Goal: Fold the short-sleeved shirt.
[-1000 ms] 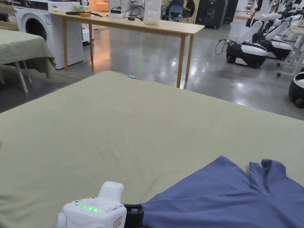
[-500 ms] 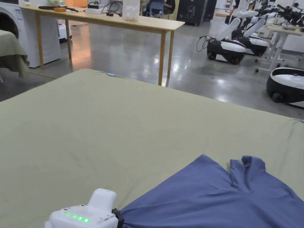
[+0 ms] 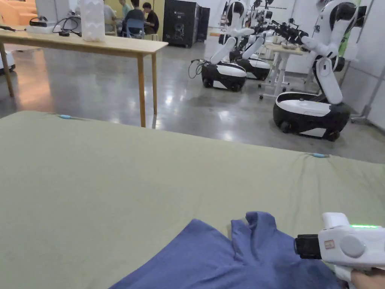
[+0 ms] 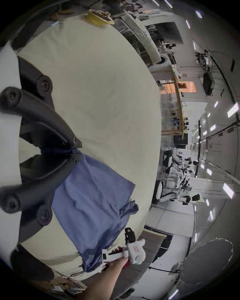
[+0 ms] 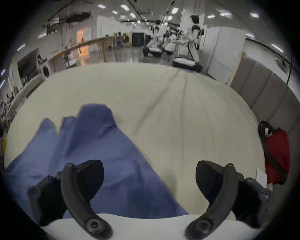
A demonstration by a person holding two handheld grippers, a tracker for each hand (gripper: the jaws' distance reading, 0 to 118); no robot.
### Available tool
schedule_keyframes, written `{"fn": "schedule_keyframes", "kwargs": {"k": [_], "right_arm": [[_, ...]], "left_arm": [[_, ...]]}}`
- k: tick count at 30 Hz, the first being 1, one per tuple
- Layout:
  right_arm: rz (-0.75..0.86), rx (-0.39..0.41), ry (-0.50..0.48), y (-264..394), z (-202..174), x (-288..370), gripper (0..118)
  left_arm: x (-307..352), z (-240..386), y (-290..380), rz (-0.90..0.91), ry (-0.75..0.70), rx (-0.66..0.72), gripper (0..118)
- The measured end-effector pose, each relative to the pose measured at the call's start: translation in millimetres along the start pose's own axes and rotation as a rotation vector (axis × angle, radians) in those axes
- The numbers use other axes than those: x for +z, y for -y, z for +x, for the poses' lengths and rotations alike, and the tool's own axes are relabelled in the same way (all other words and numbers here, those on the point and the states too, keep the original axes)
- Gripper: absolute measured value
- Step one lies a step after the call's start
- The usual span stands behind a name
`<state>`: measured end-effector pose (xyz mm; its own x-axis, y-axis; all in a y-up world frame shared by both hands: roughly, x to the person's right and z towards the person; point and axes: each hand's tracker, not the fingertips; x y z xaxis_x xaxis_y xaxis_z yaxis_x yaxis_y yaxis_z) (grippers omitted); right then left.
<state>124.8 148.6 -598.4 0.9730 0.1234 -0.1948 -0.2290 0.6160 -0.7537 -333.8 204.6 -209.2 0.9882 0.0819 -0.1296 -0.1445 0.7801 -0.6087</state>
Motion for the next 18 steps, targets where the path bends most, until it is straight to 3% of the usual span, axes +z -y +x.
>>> {"fn": "schedule_keyframes", "kwargs": {"k": [2, 3, 4, 5, 6, 7, 9, 10, 11, 12, 14, 16, 18], "right_arm": [[-0.003, 0.017, 0.013, 3.7, -6.4, -14.8, 113], [-0.026, 0.029, 0.013, -1.1, -9.6, -22.7, 102], [-0.063, 0.031, -0.005, 0.9, -12.8, -24.1, 76], [-0.075, 0.025, -0.062, 5.4, -16.2, -20.7, 60], [-0.014, 0.009, -0.065, 8.8, -22.5, -8.3, 27], [0.029, 0.014, 0.031, 6.9, -26.9, -4.8, 1], [0.024, 0.059, 0.051, 10.4, -32.8, 9.1, 1], [0.016, 0.035, 0.009, 10.7, -29.1, 16.4, 1], [0.001, -0.007, -0.094, 12.5, -29.0, 32.9, 1], [0.034, -0.053, -0.108, 18.0, -28.4, 52.1, 1], [0.131, -0.061, -0.108, 29.1, -28.1, 92.0, 2], [0.153, -0.120, -0.178, 36.4, -13.3, 107.7, 1], [0.230, -0.110, -0.185, 42.0, -4.7, 145.5, 1]], "left_arm": [[-3.3, 0.7, -0.3, -0.011, -0.003, -0.002, 3], [-4.8, 1.6, 0.0, -0.018, -0.008, -0.009, 3], [-7.1, 1.6, -1.4, -0.020, -0.012, -0.010, 3], [-9.0, 1.6, -1.6, -0.025, -0.013, -0.012, 3], [-9.6, 2.0, -1.6, -0.034, -0.014, -0.012, 3], [-9.1, 2.6, -1.4, -0.034, -0.017, -0.011, 3], [-10.3, 3.4, -2.5, -0.036, -0.014, -0.011, 4], [-10.5, 4.3, -2.5, -0.032, -0.018, -0.011, 3], [-10.5, 5.4, -2.2, -0.022, -0.027, -0.012, 3], [-9.4, 5.3, -2.0, -0.015, -0.031, -0.011, 3], [-5.7, 5.5, -1.4, 0.002, -0.034, 0.004, 3], [-2.3, 4.0, -1.0, 0.015, -0.006, 0.035, 4], [-1.1, 6.6, -9.1, 0.027, 0.000, 0.039, 3]]}}
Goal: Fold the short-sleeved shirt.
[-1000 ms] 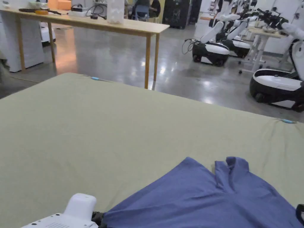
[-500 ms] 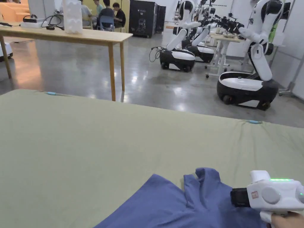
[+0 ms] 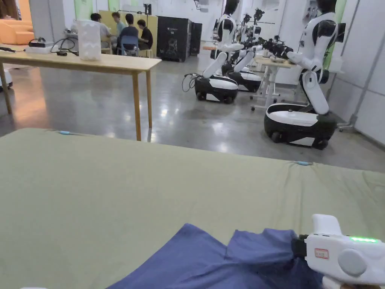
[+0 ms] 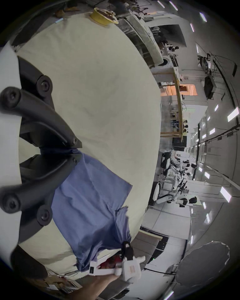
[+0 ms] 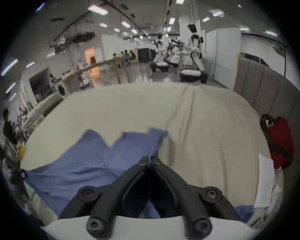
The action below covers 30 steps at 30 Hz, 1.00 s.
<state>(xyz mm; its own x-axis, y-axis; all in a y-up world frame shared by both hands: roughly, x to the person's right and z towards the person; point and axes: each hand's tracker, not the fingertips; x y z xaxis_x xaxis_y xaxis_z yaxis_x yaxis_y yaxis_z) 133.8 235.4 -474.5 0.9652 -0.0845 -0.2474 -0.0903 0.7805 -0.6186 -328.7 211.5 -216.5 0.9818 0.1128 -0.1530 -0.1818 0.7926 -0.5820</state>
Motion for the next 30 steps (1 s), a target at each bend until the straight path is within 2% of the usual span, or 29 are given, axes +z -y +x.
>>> {"fn": "schedule_keyframes", "kwargs": {"k": [5, 9, 15, 18, 21, 25, 30], "right_arm": [[0.179, 0.111, 0.012, -36.1, -4.1, 87.8, 1], [0.286, 0.122, 0.027, -86.0, 8.2, 150.8, 2], [0.458, 0.058, 0.061, -171.5, 27.8, 223.3, 2], [0.540, 0.050, 0.085, -208.5, 28.1, 252.4, 2], [0.581, 0.012, 0.087, -245.2, 32.2, 270.5, 2], [0.658, 0.009, 0.119, -285.1, 33.8, 287.5, 2], [0.727, -0.032, 0.106, -326.6, 31.3, 305.3, 1]], "left_arm": [[14.4, 3.4, -45.1, 0.096, 0.015, -0.015, 3], [34.7, 8.4, -108.3, 0.185, 0.018, -0.035, 3], [62.5, 30.1, -217.7, 0.318, 0.003, -0.106, 3], [69.8, 45.0, -267.5, 0.387, -0.061, -0.189, 3], [77.6, 52.6, -312.6, 0.414, -0.064, -0.183, 3], [84.5, 54.0, -360.9, 0.462, -0.125, -0.208, 3], [108.9, 46.9, -408.3, 0.546, -0.128, -0.163, 3]]}}
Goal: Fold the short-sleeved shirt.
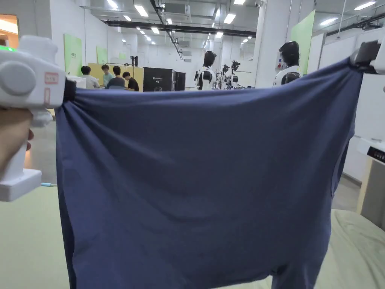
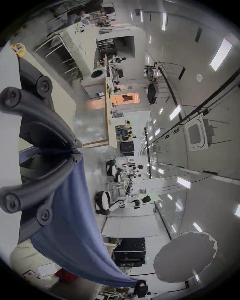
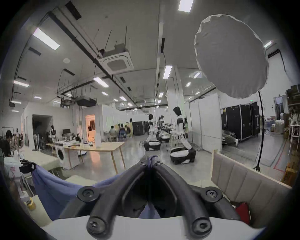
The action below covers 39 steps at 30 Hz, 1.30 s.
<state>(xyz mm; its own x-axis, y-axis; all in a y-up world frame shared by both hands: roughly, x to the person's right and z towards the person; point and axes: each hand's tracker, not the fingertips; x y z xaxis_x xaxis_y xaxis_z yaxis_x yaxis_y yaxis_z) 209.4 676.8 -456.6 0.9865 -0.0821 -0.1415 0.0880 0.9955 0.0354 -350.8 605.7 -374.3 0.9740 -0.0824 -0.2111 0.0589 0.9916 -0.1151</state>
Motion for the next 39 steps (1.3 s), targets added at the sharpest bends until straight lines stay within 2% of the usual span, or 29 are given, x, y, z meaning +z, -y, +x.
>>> {"fn": "schedule_keyframes", "kwargs": {"k": [4, 7, 15, 21, 29, 34, 38, 39], "right_arm": [[0.034, 0.022, 0.002, -4.5, -17.3, 8.5, 2], [0.019, 0.047, 0.007, 10.0, -18.5, -11.6, 2], [-0.099, 0.037, 0.051, 136.0, -2.1, -34.5, 1], [-0.124, 0.003, 0.029, 163.2, 16.5, -13.8, 2], [-0.155, 0.019, -0.039, 216.7, 41.0, 115.4, 1], [-0.290, 0.116, -0.068, 286.1, 53.6, 217.9, 2], [-0.455, 0.096, -0.111, 367.5, 53.0, 286.4, 2], [-0.499, 0.116, -0.113, 383.3, 51.1, 299.1, 2]], "left_arm": [[1.2, -1.6, -16.2, 0.019, -0.010, -0.017, 3], [-3.8, -0.6, -6.4, 0.016, -0.021, -0.032, 3], [-43.0, 13.6, 110.0, -0.097, -0.026, 0.042, 3], [-23.6, 25.2, 144.7, -0.130, -0.004, 0.053, 3], [76.9, 31.4, 195.8, -0.120, 0.094, 0.007, 3], [159.3, 30.3, 265.4, -0.199, 0.187, -0.054, 3], [209.0, 25.6, 344.4, -0.352, 0.202, -0.077, 3], [216.1, 23.3, 361.7, -0.386, 0.197, -0.063, 3]]}}
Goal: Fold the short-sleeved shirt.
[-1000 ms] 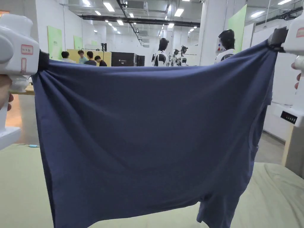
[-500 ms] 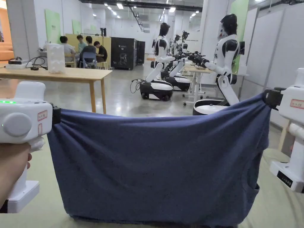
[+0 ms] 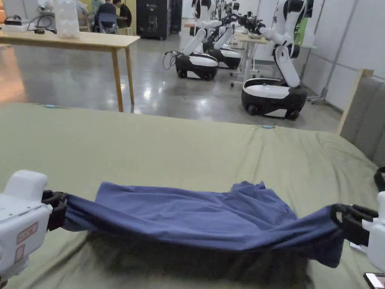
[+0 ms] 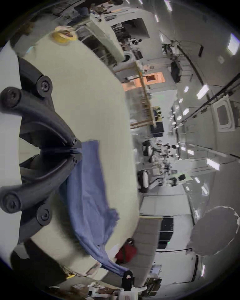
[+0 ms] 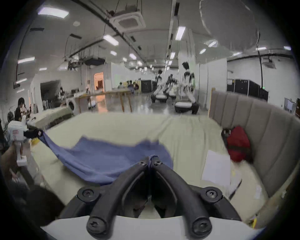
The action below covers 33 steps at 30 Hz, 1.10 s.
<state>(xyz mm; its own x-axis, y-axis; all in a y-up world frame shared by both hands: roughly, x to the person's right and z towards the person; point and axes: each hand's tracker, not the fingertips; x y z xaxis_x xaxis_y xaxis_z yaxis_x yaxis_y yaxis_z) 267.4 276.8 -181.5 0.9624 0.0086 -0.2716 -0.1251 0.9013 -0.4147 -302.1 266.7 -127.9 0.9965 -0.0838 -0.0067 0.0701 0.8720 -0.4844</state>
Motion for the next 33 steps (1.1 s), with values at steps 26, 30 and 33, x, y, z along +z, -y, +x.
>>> {"fn": "schedule_keyframes", "kwargs": {"k": [26, 30, 33], "right_arm": [[-0.059, -0.115, 0.092, 107.9, -30.9, 83.1, 0], [-0.072, -0.118, 0.101, 112.9, -33.7, 73.1, 0], [-0.118, -0.105, 0.114, 118.7, -35.6, 59.7, 0]], "left_arm": [[92.1, 24.2, 135.4, -0.162, -0.097, 0.100, 1], [77.7, 9.6, 143.1, -0.162, -0.096, 0.125, 1], [64.1, 1.9, 143.4, -0.153, -0.114, 0.128, 34]]}}
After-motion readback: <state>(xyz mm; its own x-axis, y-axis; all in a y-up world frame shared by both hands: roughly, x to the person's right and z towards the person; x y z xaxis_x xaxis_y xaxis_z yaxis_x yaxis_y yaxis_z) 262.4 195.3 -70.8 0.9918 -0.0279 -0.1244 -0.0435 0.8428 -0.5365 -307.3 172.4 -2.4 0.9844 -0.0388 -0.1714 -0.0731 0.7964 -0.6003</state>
